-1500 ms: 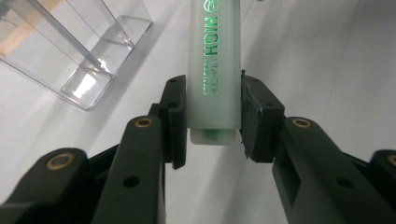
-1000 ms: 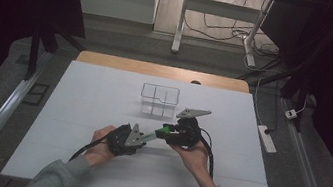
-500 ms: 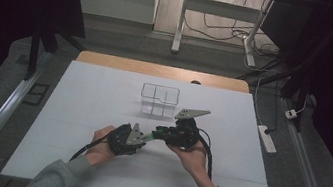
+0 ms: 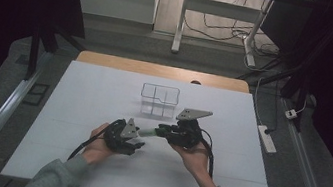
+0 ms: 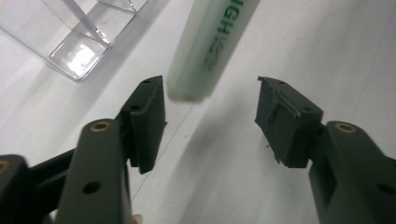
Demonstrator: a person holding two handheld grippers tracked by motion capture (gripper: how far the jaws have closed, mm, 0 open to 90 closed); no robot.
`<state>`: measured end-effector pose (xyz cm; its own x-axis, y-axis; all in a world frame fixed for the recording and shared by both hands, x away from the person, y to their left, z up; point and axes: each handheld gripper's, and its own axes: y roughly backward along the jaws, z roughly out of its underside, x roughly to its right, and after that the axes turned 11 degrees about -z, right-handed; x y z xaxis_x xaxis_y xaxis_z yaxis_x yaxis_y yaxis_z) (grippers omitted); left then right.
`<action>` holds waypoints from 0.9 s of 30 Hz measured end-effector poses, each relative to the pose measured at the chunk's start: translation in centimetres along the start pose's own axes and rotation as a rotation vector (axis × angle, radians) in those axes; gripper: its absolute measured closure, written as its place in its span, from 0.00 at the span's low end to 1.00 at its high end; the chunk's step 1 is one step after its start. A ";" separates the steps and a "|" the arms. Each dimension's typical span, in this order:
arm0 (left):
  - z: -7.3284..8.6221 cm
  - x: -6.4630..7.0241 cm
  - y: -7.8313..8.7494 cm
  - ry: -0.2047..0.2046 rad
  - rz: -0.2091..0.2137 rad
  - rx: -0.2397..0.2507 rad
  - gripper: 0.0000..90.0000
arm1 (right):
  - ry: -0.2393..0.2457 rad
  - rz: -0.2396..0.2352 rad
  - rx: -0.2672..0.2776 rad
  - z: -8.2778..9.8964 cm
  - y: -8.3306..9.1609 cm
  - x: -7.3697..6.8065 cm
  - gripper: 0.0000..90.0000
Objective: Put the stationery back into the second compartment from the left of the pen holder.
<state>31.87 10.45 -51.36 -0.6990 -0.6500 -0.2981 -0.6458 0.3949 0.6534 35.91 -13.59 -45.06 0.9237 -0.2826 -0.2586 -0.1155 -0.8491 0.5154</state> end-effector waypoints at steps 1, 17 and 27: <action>0.1 -0.2 0.2 0.012 0.006 0.004 0.43 | 0.002 0.004 0.006 0.0 0.1 0.1 0.82; 2.9 -2.8 3.3 0.131 -0.015 0.013 0.40 | 0.005 0.030 0.026 -0.1 1.0 0.4 0.83; 5.3 -4.1 5.4 0.194 -0.053 -0.001 0.39 | 0.014 0.038 0.052 -0.7 1.7 0.6 0.83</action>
<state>29.57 18.72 -50.29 -0.5917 -0.7828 -0.1926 -0.6799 0.3562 0.6410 36.56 -14.90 -43.81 0.9231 -0.3094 -0.2283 -0.1692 -0.8601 0.4813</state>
